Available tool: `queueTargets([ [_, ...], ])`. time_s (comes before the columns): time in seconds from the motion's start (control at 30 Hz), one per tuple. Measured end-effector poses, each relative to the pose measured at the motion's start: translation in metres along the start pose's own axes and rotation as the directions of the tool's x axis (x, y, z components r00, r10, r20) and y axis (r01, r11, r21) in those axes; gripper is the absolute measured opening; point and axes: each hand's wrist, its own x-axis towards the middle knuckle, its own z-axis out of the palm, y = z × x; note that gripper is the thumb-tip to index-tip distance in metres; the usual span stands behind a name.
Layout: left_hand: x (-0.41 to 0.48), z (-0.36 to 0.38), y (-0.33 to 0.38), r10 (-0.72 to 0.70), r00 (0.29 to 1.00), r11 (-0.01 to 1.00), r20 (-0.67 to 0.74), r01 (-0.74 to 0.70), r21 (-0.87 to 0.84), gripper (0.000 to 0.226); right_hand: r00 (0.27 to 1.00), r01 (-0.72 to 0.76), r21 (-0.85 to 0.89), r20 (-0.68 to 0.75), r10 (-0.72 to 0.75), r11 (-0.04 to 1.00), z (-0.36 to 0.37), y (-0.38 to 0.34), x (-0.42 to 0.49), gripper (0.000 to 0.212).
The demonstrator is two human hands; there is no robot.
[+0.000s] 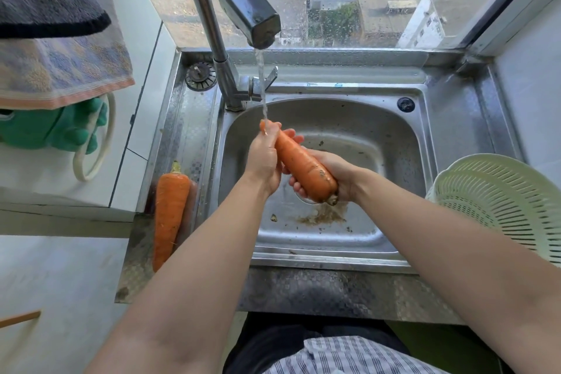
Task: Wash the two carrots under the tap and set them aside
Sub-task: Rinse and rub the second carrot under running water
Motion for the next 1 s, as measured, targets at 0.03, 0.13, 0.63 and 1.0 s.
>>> queueTargets([
  [0.03, 0.001, 0.0, 0.001, 0.023, 1.0, 0.999, -0.019, -0.023, 0.033, 0.02, 1.0, 0.019, -0.003, 0.0, -0.019, 1.0, 0.001, -0.001, 0.002, 0.057],
  [0.13, 0.01, -0.007, 0.007, 0.076, 0.989, 0.997, -0.125, -0.072, 0.036, 0.026, 0.994, 0.109, -0.129, 0.045, -0.104, 0.986, 0.0, -0.005, 0.002, 0.049],
  [0.63, 0.012, -0.017, 0.009, -0.064, 0.991, 0.995, -0.119, 0.073, 0.072, 0.058, 0.928, 0.325, -0.333, -0.068, -0.367, 0.885, 0.03, -0.007, 0.036, 0.024],
  [1.0, 0.023, -0.005, 0.023, -0.027, 0.983, 0.999, -0.181, 0.022, -0.028, 0.055, 0.953, 0.271, -0.296, -0.049, -0.298, 0.916, 0.021, -0.024, 0.036, 0.023],
])
